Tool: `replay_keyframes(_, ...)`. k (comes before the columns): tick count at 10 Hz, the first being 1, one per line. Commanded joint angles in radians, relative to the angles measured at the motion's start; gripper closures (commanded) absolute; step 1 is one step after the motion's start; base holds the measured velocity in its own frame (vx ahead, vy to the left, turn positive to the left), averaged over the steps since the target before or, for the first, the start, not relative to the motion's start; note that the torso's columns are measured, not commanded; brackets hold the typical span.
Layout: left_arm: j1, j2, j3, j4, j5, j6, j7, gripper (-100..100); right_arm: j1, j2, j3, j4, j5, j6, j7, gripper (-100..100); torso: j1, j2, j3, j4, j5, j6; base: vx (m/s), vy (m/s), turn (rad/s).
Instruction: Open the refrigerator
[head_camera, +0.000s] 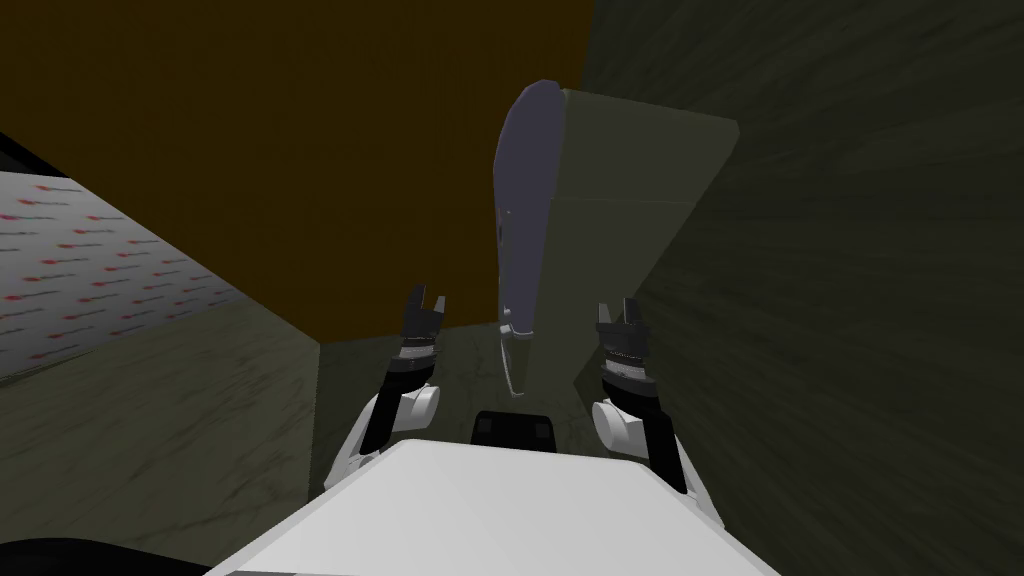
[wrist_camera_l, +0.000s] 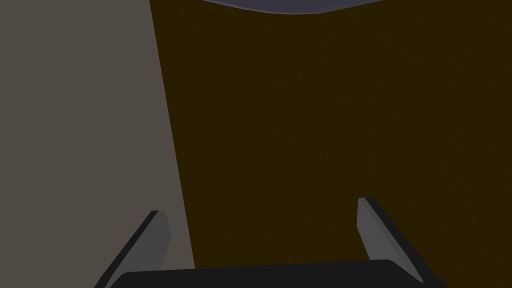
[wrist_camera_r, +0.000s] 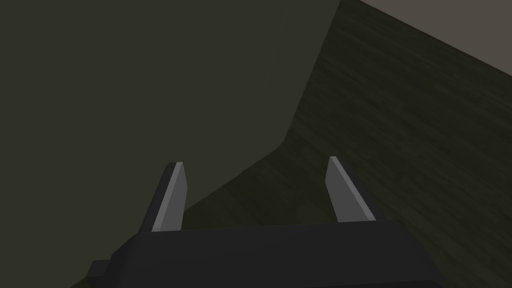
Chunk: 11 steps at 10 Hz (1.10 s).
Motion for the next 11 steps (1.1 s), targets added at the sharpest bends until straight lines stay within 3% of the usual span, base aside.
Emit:
replay_keyframes(1, 0.000, 0.000, 0.000, 0.000, 0.000, 0.000, 0.000, 0, 0.000, 0.000, 0.000, 0.000, 0.000, 0.000, 0.000, 0, 0.000, 0.040, -0.082, 0.041, 0.000, 0.000, 0.000, 0.000, 0.000)
replay_keyframes(9, 0.000, 0.000, 0.000, 0.000, 0.000, 0.000, 0.000, 0, 0.000, 0.000, 0.000, 0.000, 0.000, 0.000, 0.000, 0, 0.000, 0.618, -1.234, 0.617, 0.000, 0.000, 0.000, 0.000, 0.000)
replay_keyframes(10, 0.000, 0.000, 0.000, 0.000, 0.000, 0.000, 0.000, 0, -0.004, -0.037, 0.011, 0.006, -0.018, -0.003, -0.027, -100, 0.000, 0.691, -1.382, 0.691, 0.000, 0.000, 0.009, 0.005, 0.035)
replay_keyframes(11, 0.000, 0.000, 0.000, 0.000, 0.000, 0.000, 0.000, 0, -0.006, -0.050, 0.018, 0.009, -0.030, -0.006, -0.044, -100, 0.000, 0.725, -1.451, 0.724, 0.000, 0.000, 0.007, 0.007, 0.048)
